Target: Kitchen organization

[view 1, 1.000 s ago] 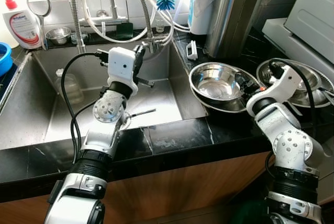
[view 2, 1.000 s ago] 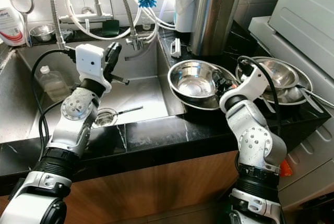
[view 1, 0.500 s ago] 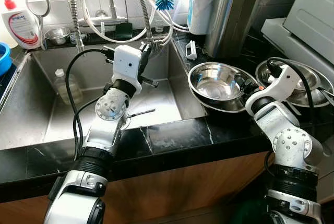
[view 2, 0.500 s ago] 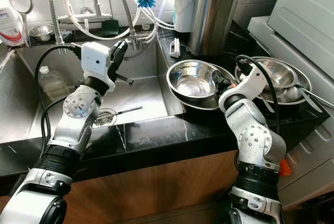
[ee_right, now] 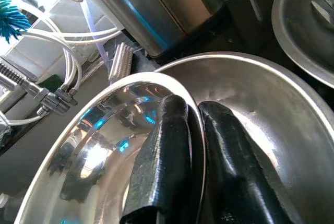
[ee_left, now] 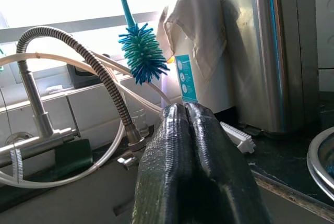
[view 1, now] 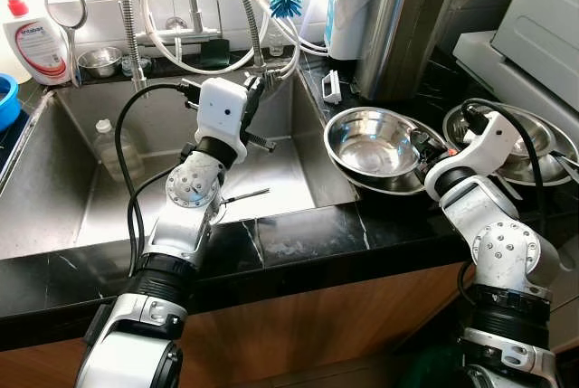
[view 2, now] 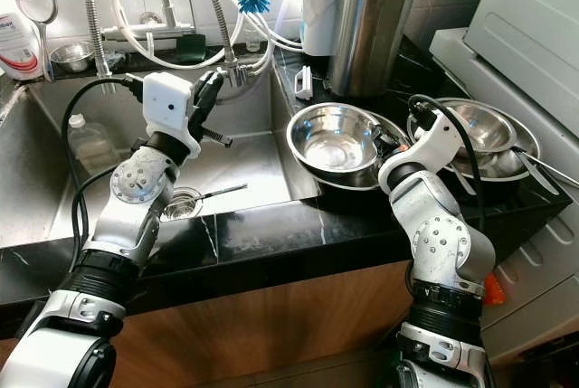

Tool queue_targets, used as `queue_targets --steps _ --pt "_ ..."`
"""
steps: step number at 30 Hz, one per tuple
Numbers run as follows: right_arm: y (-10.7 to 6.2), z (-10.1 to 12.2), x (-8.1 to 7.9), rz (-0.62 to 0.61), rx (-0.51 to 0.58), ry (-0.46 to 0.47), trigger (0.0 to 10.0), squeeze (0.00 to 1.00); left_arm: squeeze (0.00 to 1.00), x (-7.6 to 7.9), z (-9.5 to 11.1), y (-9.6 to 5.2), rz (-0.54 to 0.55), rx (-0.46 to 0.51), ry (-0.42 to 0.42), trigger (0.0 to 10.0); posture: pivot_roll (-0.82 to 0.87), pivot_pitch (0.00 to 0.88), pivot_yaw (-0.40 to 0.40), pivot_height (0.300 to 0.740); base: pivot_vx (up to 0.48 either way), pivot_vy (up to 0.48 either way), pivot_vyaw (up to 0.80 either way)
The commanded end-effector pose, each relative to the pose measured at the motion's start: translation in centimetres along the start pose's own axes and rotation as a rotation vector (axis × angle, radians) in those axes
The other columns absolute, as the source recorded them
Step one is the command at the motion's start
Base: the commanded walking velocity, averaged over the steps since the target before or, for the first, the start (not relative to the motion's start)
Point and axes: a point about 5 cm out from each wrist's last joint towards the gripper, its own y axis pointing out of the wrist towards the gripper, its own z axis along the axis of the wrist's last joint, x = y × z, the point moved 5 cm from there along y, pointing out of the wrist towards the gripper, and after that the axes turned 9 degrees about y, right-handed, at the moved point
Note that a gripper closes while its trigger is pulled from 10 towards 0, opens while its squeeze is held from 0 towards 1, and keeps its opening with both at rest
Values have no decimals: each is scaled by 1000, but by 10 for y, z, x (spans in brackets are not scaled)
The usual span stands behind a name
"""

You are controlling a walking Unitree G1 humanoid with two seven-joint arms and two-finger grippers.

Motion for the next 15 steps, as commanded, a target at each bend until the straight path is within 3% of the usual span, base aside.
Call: queue_targets --steps 1,11,15 --pt "2 -7 -3 0 -33 0 0 0 0 1 2 3 -16 6 16 10000 15 33 -20 740 0 0 0" --pt "1 9 -11 40 68 11 0 0 0 2 4 4 -15 13 13 10000 18 26 -19 740 0 0 0" --pt "-10 41 -30 132 244 39 0 0 0 1 6 5 1 18 -27 10000 18 26 -18 740 0 0 0"
